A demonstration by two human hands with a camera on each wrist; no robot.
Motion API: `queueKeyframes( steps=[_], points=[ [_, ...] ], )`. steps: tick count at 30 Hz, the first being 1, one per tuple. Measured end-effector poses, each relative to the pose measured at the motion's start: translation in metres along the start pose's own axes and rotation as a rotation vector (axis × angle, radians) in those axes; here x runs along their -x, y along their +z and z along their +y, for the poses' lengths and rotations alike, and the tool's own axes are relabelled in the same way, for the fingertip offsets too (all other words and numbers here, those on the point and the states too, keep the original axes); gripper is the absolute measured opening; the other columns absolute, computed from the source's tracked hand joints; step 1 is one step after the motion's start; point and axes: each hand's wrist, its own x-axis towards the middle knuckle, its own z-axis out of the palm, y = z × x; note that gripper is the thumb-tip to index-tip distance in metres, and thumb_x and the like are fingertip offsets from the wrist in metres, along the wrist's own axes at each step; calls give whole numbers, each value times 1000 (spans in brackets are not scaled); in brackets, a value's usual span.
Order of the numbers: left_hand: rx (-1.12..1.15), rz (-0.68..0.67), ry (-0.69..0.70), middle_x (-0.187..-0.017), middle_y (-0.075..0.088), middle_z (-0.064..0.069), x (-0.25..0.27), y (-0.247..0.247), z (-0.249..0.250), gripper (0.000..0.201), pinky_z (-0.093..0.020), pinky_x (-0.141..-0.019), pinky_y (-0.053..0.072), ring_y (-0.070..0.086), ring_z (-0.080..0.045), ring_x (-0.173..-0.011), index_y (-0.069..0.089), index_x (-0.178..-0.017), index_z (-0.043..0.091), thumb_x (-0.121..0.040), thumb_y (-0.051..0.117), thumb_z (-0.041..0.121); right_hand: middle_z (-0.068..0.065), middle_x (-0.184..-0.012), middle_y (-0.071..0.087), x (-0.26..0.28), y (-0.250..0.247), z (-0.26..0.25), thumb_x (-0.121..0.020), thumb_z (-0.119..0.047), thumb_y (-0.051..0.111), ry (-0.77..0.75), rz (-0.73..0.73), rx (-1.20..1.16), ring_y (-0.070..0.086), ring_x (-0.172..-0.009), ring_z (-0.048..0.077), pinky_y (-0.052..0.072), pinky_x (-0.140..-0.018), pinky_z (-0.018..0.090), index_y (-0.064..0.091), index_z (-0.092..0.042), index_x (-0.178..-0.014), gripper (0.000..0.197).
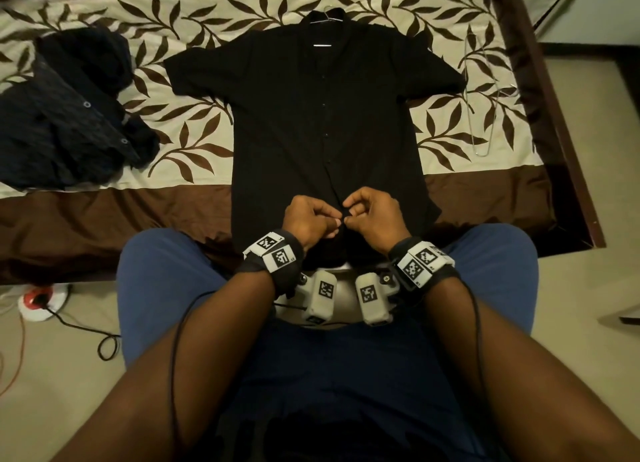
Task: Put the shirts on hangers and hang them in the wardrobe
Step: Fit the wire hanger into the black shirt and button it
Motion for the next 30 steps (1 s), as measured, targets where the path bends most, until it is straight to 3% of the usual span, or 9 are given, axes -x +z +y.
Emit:
queueKeyframes(
  steps=[5,9,14,17,21,25,30],
  points=[
    [69,-7,-40,-90,73,-21,6,-2,5,9,-30,-75,62,71,-24,-79,73,-91,2,-85,72,-4,-4,-70,65,2,2,2,-72,1,79,-6,13,50,60,-61,1,46,-59,9,65,-20,-86,29],
    [89,23,-63,-90,73,-22,7,-1,4,9,-29,-73,62,72,-23,-78,73,-91,1,-84,73,-4,-2,-69,67,4,4,4,-71,1,81,22,27,1,64,-63,6,53,-64,20,65,-21,-82,29],
    [92,40,-78,-87,74,-20,5,1,4,8,-35,-78,62,74,-28,-83,74,-86,4,-82,75,-3,-5,-66,68,4,7,8,-68,-6,85,32,72,-3,67,-63,7,58,-69,30,65,-27,-78,31],
    [66,61,-62,-83,75,-18,3,2,3,9,-32,-73,62,74,-26,-78,75,-82,6,-81,77,-2,-5,-65,67,5,10,7,-69,-5,84,18,84,-4,66,-62,6,58,-68,28,66,-27,-81,31],
    [34,72,-42,-81,74,-16,3,2,2,11,-29,-70,61,73,-22,-74,75,-80,9,-81,77,-2,-5,-65,69,9,10,6,-75,-2,78,11,89,-75,65,-60,2,54,-65,17,71,-19,-92,26],
    [100,60,-72,-85,74,-18,2,2,1,9,-30,-73,62,72,-22,-74,75,-86,6,-84,73,-3,3,-75,73,8,7,10,-81,0,74,89,67,-188,69,-67,8,56,-70,25,70,-17,-91,21],
    [141,28,-90,-87,72,-18,2,6,4,9,-23,-64,59,69,-20,-75,74,-88,1,-91,70,9,4,-73,73,7,11,12,-71,4,83,99,68,-181,72,-67,9,56,-65,19,69,-15,-91,31]
  ],
)
